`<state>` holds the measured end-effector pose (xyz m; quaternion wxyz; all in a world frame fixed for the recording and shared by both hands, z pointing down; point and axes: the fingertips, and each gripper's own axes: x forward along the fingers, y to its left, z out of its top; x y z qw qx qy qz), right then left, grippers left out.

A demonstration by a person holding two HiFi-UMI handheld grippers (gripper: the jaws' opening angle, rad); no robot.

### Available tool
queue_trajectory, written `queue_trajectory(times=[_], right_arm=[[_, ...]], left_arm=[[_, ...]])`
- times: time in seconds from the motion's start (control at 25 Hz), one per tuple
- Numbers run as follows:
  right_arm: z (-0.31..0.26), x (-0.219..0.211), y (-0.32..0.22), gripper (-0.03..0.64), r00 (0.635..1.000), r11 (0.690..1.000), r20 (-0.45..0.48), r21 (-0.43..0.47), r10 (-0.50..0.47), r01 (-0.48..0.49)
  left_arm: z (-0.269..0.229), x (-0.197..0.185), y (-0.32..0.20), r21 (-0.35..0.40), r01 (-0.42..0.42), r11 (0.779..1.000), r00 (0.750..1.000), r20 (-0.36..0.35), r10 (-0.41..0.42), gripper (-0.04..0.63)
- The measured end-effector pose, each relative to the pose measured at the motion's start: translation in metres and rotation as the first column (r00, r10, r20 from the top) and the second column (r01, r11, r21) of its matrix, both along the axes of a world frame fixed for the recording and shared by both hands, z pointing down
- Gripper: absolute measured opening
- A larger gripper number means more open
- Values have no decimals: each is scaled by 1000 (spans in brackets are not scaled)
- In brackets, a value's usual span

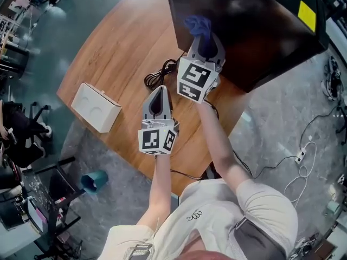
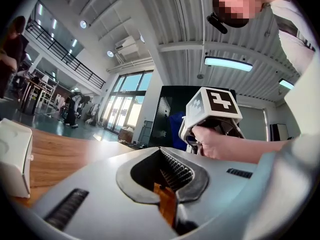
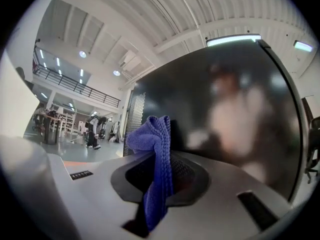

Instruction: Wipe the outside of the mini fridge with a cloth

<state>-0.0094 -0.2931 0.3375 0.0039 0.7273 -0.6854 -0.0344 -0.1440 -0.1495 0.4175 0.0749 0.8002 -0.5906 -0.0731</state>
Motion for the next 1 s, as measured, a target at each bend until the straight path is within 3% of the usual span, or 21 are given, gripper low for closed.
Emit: queue_trajectory(times=[0.56, 1.0], right_arm=[[-7, 110, 85, 61, 980, 984, -90, 21, 176, -175], [-5, 165, 124, 61, 963, 966, -77, -1, 259, -260]], left_arm=[[-18, 65, 9, 37, -119, 992, 993, -14, 120, 5], [-26, 101, 22, 41, -173, 984, 985, -5, 174, 5]])
